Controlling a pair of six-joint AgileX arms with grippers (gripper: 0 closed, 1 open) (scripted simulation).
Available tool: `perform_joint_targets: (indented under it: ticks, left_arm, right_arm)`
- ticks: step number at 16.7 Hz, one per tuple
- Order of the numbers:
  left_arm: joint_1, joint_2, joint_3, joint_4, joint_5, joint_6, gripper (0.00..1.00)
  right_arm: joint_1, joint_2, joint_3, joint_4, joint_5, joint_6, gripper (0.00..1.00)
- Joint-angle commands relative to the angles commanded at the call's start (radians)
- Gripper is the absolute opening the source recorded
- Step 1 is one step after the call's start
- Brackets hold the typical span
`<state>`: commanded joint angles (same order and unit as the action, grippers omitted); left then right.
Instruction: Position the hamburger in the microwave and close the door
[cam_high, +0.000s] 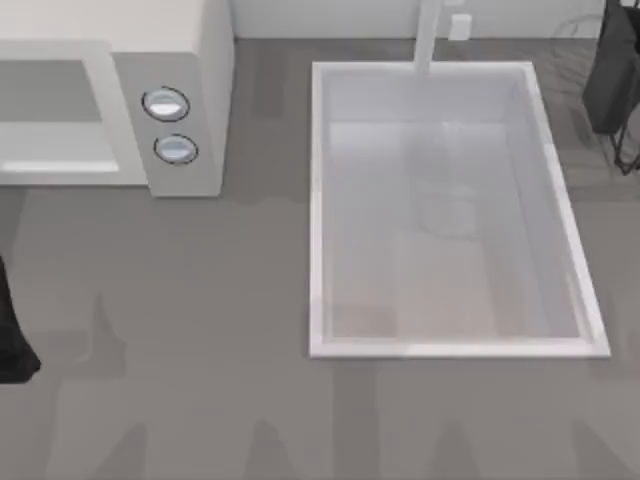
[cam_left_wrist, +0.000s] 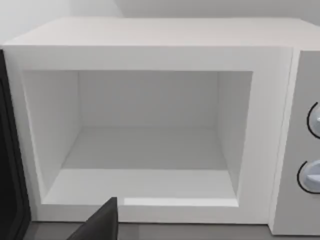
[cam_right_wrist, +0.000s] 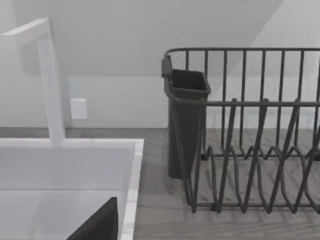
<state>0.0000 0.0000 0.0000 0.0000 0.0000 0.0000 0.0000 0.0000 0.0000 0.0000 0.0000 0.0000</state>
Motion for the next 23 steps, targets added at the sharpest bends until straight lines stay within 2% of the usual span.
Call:
perform_joint_targets:
  ticks: [4,7,10,18,23]
  left_arm:
    - [0.011,0.032,0.029,-0.023,-0.002,0.032,1.00]
    - [0.047,0.157,0.129,-0.107,-0.004,0.158,1.00]
    - [0.096,0.378,0.275,-0.236,-0.002,0.367,1.00]
    - [0.253,1.165,0.715,-0.662,0.004,1.034,1.00]
    - [0.335,1.515,0.947,-0.865,0.004,1.353,1.00]
  right_arm:
    - [0.000,0.000,0.000,0.000,0.000,0.000,1.00]
    - [0.000,0.000,0.000,0.000,0.000,0.000,1.00]
    - [0.000,0.000,0.000,0.000,0.000,0.000,1.00]
    - [0.000,0.000,0.000,0.000,0.000,0.000,1.00]
    - [0.000,0.000,0.000,0.000,0.000,0.000,1.00]
